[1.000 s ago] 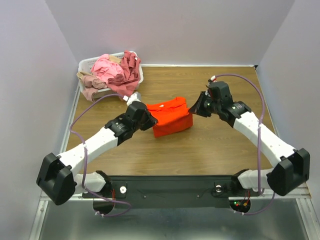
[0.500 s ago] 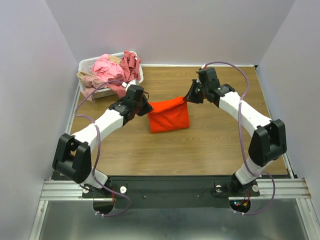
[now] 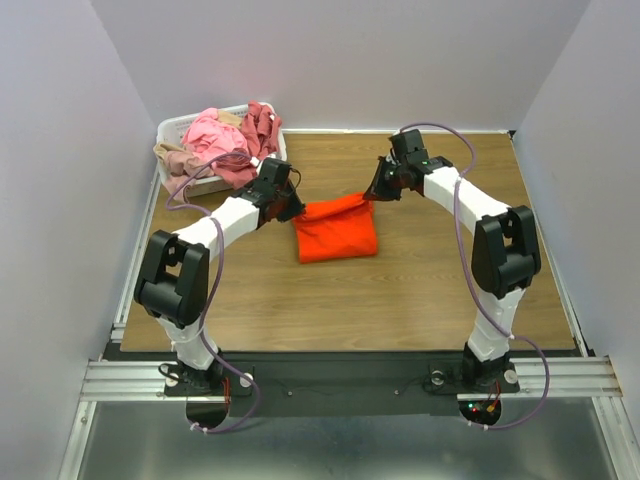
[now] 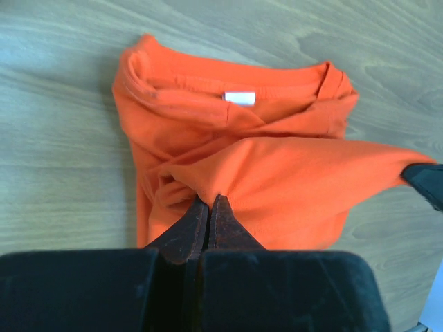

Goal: Fold and stack the t-shirts
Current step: Fold the tshirt

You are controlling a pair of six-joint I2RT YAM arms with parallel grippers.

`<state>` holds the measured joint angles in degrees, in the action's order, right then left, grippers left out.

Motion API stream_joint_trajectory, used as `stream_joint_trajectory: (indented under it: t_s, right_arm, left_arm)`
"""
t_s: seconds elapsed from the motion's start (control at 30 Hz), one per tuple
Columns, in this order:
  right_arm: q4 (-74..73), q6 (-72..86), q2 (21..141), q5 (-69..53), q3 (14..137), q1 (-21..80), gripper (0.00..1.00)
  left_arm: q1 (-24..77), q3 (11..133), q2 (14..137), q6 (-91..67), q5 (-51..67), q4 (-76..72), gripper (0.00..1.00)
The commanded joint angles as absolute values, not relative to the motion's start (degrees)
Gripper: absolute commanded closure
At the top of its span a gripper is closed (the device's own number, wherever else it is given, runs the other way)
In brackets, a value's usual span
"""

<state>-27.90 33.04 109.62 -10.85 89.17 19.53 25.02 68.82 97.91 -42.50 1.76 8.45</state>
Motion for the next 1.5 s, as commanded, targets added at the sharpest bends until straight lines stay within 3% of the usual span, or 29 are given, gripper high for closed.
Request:
stream_joint_trajectory:
  t_s: [0.0,0.27,0.37,0.4,0.43,0.47,0.5,0.53,0.67,0.9,1.17,1.37,1.47]
  right_arm:
    - [-25.40,28.83,111.87,-12.83,94.48,18.54,1.00]
    - [-25.40,29.53,115.22,-11.08,96.24,18.28,1.00]
    - [-25.49,29.71,116.62,-10.99,97.82,18.02,0.99]
    - [-25.49,29.71,117.07,-10.99,98.43,18.02,0.96]
    - [-25.58,29.88,117.51,-11.33,99.48,17.93,0.85]
    - [-25.58,29.97,118.21,-11.69,100.01,17.93,0.77]
    - [-25.58,29.97,118.47,-12.04,100.37,17.76,0.53]
    - [-25.58,29.80,118.56,-12.39,100.72,17.84,0.42]
    - [-25.58,27.52,116.38,-14.85,98.62,17.75,0.00]
    - [-25.49,22.42,109.61,-12.92,88.09,17.84,0.00]
    - [-24.96,22.76,113.36,-14.33,85.25,18.02,0.03]
    - [-24.52,23.55,118.29,-16.35,87.10,19.51,0.14]
    - [-24.17,23.91,119.79,-17.66,86.84,20.21,0.29]
  left_arm:
    - [23.47,71.89,98.26,-41.05,0.44,7.83,1.00]
    - [22.24,73.83,102.48,-41.40,0.44,7.56,1.00]
    - [22.15,75.23,102.48,-41.05,-1.47,7.99,0.87]
    - [22.15,75.58,102.48,-40.96,-2.02,8.09,0.75]
    - [22.06,76.54,102.39,-41.04,-3.41,8.61,0.49]
    - [22.06,77.16,102.22,-40.78,-3.95,9.92,0.35]
    - [22.06,77.78,102.22,-40.78,-4.39,10.80,0.19]
    - [22.06,78.57,101.61,-41.04,-5.00,11.77,0.02]
    - [22.32,76.73,97.13,-40.70,-6.41,12.22,0.02]
    - [24.60,66.72,86.07,-40.25,-6.07,9.76,0.02]
    - [26.63,47.39,70.16,-44.99,-7.20,9.14,0.01]
    - [26.81,35.25,56.09,-49.39,-11.58,13.60,0.01]
    - [26.81,33.31,51.95,-50.71,-12.22,15.90,0.02]
